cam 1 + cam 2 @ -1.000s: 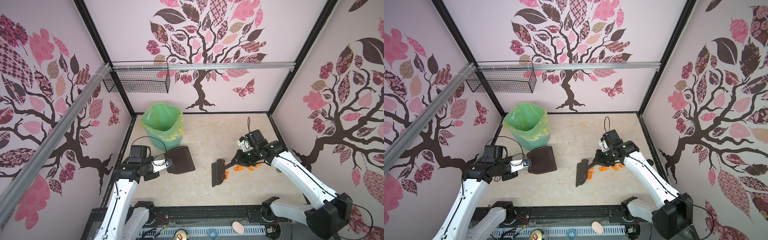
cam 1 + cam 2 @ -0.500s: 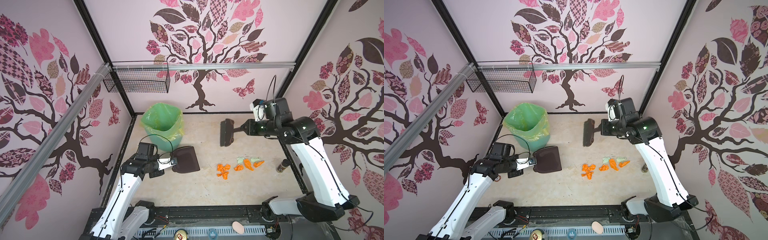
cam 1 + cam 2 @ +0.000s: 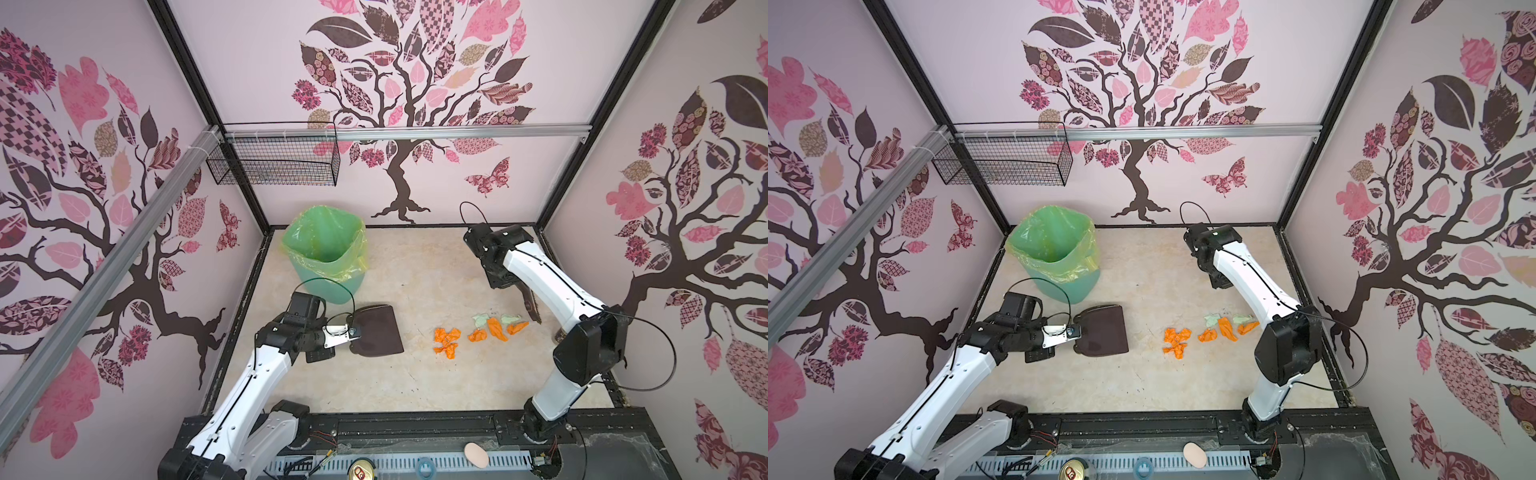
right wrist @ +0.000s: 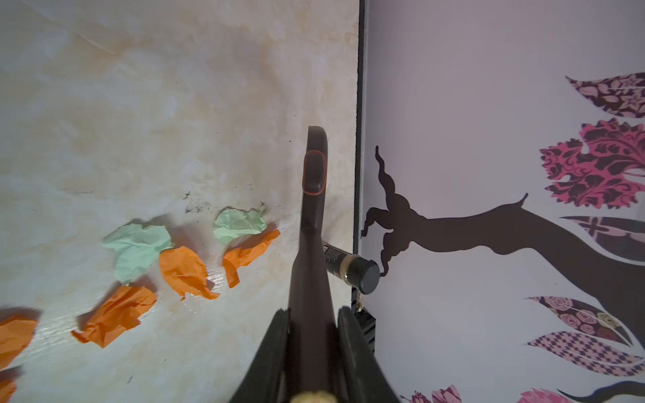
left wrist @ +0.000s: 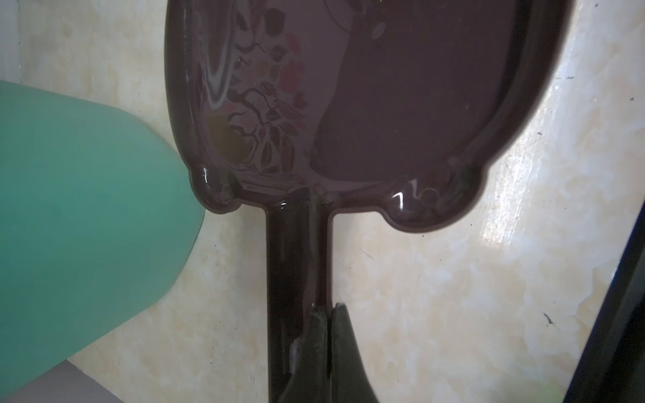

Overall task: Sweep away the paper scraps from the table
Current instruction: 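Sweep the brush with the right gripper pushing scraps toward the dustpan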

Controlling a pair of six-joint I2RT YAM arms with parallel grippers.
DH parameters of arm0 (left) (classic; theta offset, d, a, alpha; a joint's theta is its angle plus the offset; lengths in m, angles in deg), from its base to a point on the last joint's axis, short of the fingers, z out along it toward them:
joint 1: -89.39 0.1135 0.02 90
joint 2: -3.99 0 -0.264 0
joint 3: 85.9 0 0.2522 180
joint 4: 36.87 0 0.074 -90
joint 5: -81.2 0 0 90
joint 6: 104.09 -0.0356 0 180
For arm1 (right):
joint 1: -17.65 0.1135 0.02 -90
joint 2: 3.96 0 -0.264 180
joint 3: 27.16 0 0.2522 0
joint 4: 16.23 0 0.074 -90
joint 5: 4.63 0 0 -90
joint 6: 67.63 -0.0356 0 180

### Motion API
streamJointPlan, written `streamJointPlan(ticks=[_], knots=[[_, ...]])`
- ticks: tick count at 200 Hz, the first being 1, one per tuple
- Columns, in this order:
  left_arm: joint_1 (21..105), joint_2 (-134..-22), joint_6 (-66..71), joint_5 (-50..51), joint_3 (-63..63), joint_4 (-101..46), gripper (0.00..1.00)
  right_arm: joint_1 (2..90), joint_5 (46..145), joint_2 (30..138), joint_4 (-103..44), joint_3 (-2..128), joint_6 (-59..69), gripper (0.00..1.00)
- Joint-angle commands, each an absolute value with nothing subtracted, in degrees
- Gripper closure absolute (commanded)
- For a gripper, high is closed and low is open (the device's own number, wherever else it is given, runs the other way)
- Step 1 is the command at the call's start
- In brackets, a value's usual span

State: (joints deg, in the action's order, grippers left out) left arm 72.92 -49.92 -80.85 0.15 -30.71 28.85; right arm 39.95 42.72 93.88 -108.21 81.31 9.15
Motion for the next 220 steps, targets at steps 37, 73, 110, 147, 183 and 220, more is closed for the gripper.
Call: streamJointPlan(ticks=[37, 73, 110, 147, 183, 220], knots=[[58.64, -50.32, -70.06, -7.17, -38.86, 19.57, 1.00, 37.76, 38.07, 89.73, -102.69, 72.37, 12.55, 1.00], [56.11, -55.17, -67.12, -10.84, -40.84, 11.18, 1.00, 37.00, 41.68, 87.44, -96.32, 66.34, 13.77, 1.00], [55.32, -59.21, -65.19, -12.91, -41.90, 3.00, 1.00, 36.90, 45.63, 87.93, -93.36, 63.38, 13.97, 1.00], [49.66, -60.60, -63.64, -17.90, -43.61, -1.12, 1.00, 36.98, 50.24, 87.29, -93.69, 62.23, 12.77, 1.00], [44.89, -62.46, -61.09, -18.92, -44.22, -1.84, 1.00, 38.38, 55.92, 85.15, -93.37, 60.19, 10.97, 1.00], [42.60, -64.59, -59.73, -19.35, -43.91, -2.44, 1.00, 44.11, 58.86, 84.86, -94.87, 61.08, 7.36, 1.00]])
